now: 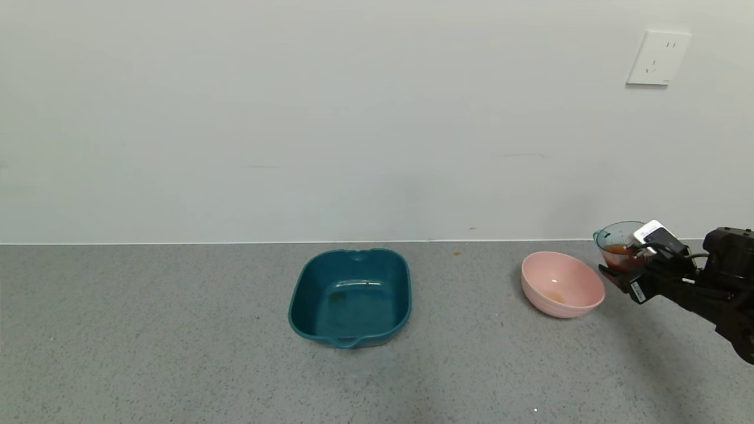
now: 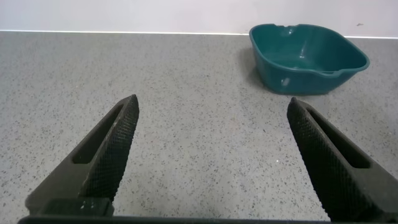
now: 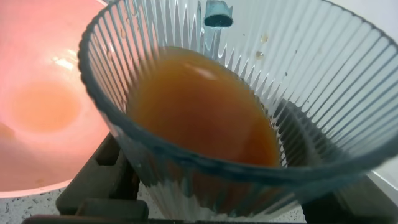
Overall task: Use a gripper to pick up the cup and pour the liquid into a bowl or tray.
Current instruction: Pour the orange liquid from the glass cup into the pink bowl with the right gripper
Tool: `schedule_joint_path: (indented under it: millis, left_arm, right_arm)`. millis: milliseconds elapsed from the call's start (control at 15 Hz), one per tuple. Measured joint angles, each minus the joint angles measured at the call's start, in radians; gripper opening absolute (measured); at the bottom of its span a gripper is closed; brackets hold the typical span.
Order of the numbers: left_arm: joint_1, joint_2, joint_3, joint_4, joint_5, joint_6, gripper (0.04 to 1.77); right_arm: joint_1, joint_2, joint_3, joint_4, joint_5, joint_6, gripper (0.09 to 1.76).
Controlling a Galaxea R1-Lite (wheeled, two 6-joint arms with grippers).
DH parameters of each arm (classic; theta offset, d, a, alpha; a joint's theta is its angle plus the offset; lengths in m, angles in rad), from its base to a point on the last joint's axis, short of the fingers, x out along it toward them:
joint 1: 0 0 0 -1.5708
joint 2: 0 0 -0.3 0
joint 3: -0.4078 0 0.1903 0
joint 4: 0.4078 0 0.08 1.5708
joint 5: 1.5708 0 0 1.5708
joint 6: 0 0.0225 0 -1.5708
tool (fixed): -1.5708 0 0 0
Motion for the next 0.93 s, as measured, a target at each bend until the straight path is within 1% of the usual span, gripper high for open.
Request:
schedule_joint_path:
  millis: [667, 933]
  left_arm:
    - [0.0, 0.0, 0.0, 0.0, 0.0, 0.0, 1.72]
    - [0.0, 0.0, 0.0, 0.0, 0.0, 0.0, 1.72]
  right_arm:
    - [0.012, 0.003, 0.016, -0.009, -0.005, -0.081, 1.39]
    - [0.015, 0.003, 0.016, -0.008, -0.039, -0.116, 1.39]
